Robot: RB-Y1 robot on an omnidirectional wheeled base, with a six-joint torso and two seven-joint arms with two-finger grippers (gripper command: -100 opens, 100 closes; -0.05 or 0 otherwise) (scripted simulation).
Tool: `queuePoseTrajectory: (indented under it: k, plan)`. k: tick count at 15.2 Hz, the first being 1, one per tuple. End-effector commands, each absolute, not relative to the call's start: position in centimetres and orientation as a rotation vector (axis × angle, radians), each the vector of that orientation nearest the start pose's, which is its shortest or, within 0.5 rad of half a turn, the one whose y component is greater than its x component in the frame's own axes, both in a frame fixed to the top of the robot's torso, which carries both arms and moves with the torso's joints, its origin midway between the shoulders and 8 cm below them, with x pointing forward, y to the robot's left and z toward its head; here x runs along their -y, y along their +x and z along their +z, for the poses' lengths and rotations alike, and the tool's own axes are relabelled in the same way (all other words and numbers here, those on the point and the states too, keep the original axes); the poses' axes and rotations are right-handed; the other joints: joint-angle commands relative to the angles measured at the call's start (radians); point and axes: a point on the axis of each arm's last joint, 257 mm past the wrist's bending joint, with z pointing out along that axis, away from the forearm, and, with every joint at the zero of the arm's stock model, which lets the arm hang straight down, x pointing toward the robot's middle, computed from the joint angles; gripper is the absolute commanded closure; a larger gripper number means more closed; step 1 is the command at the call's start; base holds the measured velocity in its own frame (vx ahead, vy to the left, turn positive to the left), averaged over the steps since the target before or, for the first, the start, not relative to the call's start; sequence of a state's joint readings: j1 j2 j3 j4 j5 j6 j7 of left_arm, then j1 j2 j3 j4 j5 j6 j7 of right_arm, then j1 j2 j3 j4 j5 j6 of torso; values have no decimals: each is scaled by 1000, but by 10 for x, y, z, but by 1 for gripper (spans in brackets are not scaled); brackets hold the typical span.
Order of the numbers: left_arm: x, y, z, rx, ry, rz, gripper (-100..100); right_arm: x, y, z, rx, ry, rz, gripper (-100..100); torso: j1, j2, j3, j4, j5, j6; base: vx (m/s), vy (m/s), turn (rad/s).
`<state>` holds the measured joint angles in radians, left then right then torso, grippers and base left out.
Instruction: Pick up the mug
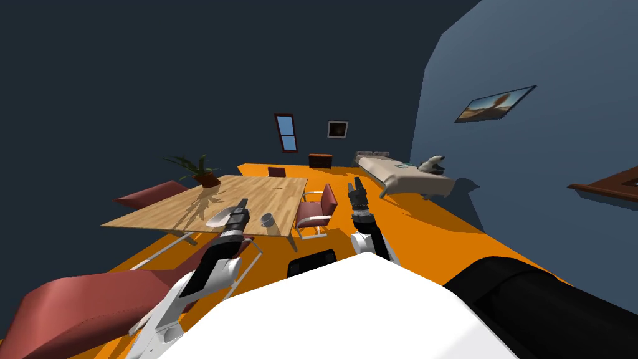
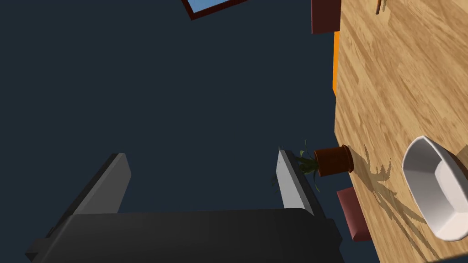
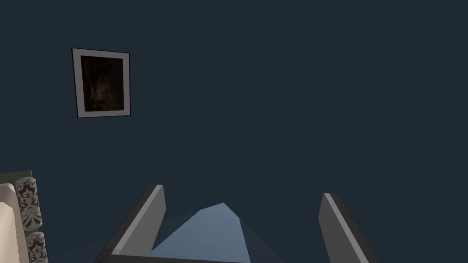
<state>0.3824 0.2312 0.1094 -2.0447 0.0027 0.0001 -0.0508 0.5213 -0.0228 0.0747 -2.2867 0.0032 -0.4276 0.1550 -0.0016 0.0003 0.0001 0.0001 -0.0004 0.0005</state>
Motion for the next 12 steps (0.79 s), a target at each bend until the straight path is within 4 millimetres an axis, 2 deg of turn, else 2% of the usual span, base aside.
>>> queuePoseTrajectory:
  k: [1, 2, 3, 4, 6, 7, 10, 11, 12]
  plan:
    - [-359, 436, -158, -1203, -981, -887, -100, 256, 356, 5, -736, 651, 1207, 0, 0, 0, 0, 0, 0, 0, -2, -16, -45]
    - [-375, 440, -172, -1231, -1013, -844, -100, 256, 356, 5, -736, 651, 1207, 0, 0, 0, 0, 0, 0, -1, -2, -25, -156]
    - [-376, 440, -176, -1241, -1027, -835, -100, 256, 356, 5, -736, 651, 1207, 0, 0, 0, 0, 0, 0, 0, -2, -25, -165]
    - [-391, 444, -185, -1257, -1048, -799, -100, 256, 356, 5, -736, 651, 1207, 0, 0, 0, 0, 0, 0, 0, -2, -30, -235]
    - [-394, 443, -194, -1278, -1076, -780, -100, 256, 356, 5, -736, 651, 1207, 0, 0, 0, 0, 0, 0, 0, 2, -24, -130]
    - [-410, 445, -202, -1292, -1098, -743, -100, 256, 356, 5, -736, 651, 1207, 0, 0, 0, 0, 0, 0, -1, 1, -24, -166]
    - [-412, 444, -212, -1314, -1128, -723, -100, 256, 356, 5, -736, 651, 1207, 0, 1, 0, 0, 0, 0, -1, 1, -12, -82]
    - [-429, 445, -222, -1330, -1158, -682, -100, 256, 356, 5, -736, 651, 1207, 0, 1, 0, 0, 0, 0, -1, 5, -14, -118]
    - [-430, 444, -226, -1341, -1173, -672, -100, 256, 356, 5, -736, 651, 1207, 0, 1, 0, 0, 0, 0, 0, 4, -16, -181]
